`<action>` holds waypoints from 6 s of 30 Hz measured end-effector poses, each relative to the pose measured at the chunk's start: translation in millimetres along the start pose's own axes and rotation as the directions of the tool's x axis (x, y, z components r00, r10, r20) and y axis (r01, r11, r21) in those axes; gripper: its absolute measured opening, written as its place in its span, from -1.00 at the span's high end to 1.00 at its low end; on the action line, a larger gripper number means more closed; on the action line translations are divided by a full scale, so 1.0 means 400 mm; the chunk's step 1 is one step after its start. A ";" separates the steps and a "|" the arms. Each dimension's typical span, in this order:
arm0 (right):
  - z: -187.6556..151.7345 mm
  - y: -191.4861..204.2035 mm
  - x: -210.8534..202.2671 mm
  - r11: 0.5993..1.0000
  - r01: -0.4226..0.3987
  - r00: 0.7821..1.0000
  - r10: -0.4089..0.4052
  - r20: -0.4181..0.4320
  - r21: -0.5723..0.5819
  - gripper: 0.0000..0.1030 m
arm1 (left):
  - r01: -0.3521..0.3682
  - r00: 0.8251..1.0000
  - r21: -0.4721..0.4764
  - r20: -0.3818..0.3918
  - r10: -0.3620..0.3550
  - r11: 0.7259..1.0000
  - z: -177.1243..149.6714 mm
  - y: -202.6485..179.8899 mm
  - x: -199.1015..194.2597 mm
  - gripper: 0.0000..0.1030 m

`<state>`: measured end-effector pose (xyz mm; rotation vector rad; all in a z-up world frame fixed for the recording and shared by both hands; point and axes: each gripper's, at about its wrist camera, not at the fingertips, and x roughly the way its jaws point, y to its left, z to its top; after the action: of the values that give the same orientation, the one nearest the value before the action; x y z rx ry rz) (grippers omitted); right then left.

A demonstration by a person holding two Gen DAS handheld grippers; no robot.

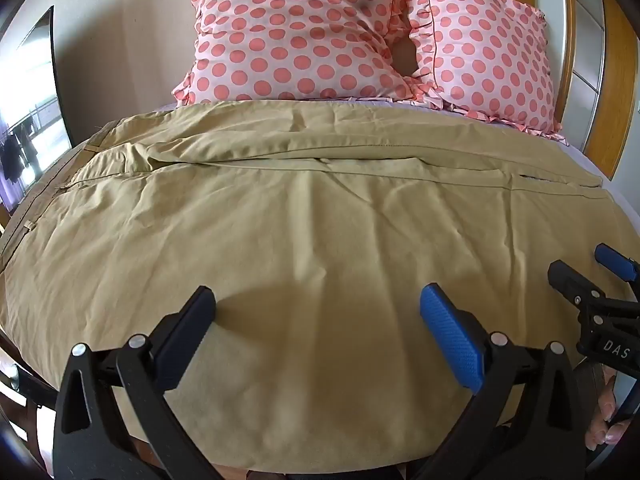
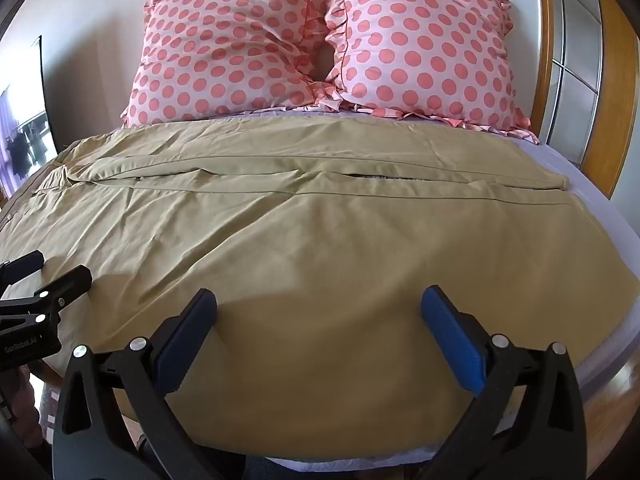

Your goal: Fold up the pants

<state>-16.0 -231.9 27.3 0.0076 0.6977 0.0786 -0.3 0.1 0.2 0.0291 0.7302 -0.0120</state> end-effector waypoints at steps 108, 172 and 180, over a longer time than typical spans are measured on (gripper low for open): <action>0.541 -0.497 0.384 0.840 0.368 0.919 -0.262 -0.295 0.399 -0.29 | 0.107 0.992 -0.022 0.075 -0.105 0.994 0.063 0.060 -0.023 -0.96; 0.048 -0.703 -0.015 0.499 -0.316 0.942 0.063 0.330 0.807 0.97 | 0.116 0.964 -0.676 -0.098 -0.245 0.728 0.446 0.597 0.431 0.96; -0.006 -0.731 -0.123 0.526 -0.267 0.943 -0.029 0.332 0.807 0.97 | 0.199 0.979 -0.535 0.144 -0.143 0.821 0.183 0.545 -0.072 0.90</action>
<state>-34.7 -527.2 47.4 1.0196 0.3522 -0.1410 31.6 215.7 78.9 -0.5884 0.6140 0.0243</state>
